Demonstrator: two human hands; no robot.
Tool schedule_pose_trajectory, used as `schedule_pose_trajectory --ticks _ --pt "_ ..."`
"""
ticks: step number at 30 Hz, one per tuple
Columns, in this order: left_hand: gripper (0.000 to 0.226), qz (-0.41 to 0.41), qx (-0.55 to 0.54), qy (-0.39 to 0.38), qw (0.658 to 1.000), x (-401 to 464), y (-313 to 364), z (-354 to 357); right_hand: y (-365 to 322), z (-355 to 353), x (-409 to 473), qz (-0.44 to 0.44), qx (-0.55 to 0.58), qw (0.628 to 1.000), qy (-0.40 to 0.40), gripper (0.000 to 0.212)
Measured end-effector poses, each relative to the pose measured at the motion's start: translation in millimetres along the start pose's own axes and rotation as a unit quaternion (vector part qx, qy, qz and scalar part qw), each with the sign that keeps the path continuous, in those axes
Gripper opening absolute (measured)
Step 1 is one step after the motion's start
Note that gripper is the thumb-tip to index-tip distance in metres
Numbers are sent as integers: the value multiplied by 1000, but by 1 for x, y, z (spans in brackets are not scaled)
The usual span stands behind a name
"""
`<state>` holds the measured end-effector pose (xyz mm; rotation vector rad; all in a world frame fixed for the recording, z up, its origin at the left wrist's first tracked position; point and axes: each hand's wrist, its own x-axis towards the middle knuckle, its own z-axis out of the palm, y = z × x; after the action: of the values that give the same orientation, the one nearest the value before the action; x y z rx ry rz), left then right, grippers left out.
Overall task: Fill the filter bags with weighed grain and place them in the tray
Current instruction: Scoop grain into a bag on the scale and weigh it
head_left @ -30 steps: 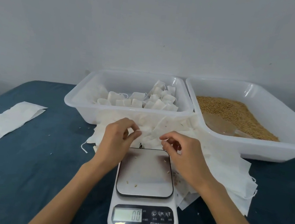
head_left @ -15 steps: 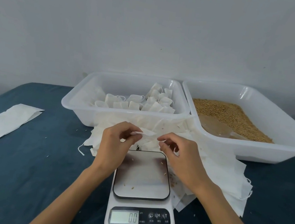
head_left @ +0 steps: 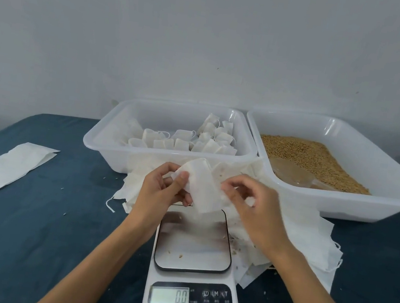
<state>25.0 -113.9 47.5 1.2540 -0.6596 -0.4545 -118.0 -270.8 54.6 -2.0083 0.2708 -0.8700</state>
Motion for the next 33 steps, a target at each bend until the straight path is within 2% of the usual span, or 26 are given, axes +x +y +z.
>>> schedule_pose_trajectory --ticks 2,4,6,8,10,13,15,16,18,22,29,33 --pt "20 -2 -1 22 1000 2 -1 -3 0 -19 5 -56 -34 993 99 16" --pt "17 -4 -1 36 999 4 -2 -5 3 -44 13 -67 -42 979 187 19" --pt "15 -6 -7 38 999 4 -3 -6 6 -66 18 -50 -36 974 219 22" --pt "11 -11 -28 20 999 5 -3 -3 8 -78 17 -35 -43 975 213 21" --pt "16 -23 -72 -13 997 4 -1 6 4 -78 11 -38 -45 982 181 20" --pt "19 -35 -133 -60 989 4 6 26 -9 -56 2 1 33 998 46 31" --pt "18 -30 -155 -82 984 2 10 39 -15 -37 1 52 82 995 -36 42" --pt "20 -26 -162 -90 982 1 11 43 -16 -30 2 64 99 991 -57 40" --pt "24 -24 -169 -98 981 -1 11 47 -15 -22 4 74 153 984 -58 29" --pt "21 -36 -154 -55 986 -5 9 40 -4 -26 2 98 252 962 -28 27" --pt "11 -11 -79 3 997 -6 3 39 -2 -24 -1 80 217 973 23 11" --pt "22 6 -31 10 999 -9 6 37 -3 -21 -4 96 203 973 49 8"
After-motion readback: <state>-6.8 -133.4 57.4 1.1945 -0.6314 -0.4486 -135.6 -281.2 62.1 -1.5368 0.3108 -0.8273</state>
